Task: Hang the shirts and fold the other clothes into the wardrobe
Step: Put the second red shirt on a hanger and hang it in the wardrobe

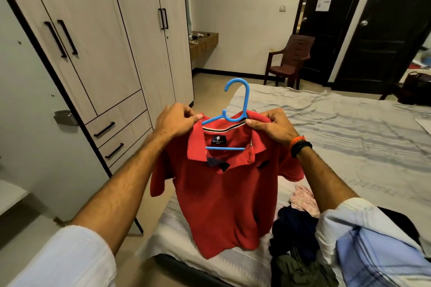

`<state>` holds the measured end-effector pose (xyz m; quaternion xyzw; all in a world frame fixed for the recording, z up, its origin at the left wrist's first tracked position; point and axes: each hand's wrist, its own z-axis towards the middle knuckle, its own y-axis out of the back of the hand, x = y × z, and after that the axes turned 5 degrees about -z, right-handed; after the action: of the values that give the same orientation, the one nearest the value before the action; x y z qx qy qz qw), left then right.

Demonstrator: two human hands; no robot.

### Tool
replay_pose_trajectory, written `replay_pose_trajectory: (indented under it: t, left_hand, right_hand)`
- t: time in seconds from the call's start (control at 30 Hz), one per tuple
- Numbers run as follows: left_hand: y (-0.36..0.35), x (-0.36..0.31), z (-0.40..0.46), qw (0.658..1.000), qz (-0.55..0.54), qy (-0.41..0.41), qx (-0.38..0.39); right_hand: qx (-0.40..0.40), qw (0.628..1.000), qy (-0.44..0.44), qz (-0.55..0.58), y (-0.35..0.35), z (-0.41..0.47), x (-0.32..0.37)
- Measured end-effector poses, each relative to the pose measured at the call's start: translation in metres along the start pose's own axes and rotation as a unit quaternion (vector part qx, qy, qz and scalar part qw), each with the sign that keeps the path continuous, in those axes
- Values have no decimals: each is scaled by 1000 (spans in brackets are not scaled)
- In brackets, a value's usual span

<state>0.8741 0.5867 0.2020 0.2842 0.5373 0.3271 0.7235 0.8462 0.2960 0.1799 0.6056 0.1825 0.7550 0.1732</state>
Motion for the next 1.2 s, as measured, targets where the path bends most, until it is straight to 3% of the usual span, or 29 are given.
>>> replay_pose_trajectory:
  t: [0.1,0.27,0.43,0.6,0.77,0.9,1.07,1.2]
  left_hand:
    - [0,35,3,993,-85,35,79]
    - [13,56,4,967,-175,-9,184]
    - [0,39,4,989,-133,-59,33]
    - [-11,24,-1,986,-96,-110,77]
    - [-14,31,-2,986,-123,-94,61]
    - [-9,33,3,981,-175,-74,22]
    - [-2,49,6,982,-184,-40,-5]
    - [-7,41,4,987,-151,-45,13]
  right_hand:
    - [-35,999,-24,5,-3,1,-7]
    - [-77,995,-48,36,-3,-2,-13]
    - [-73,997,-26,-22,-7,-1,-9]
    - [-22,991,15,-128,-16,4,6]
    - [-5,983,33,-182,-19,14,12]
    - [-4,993,54,-107,-12,19,7]
    - [-115,992,48,-37,2,20,-13]
    - [-47,996,57,-55,-12,23,-6]
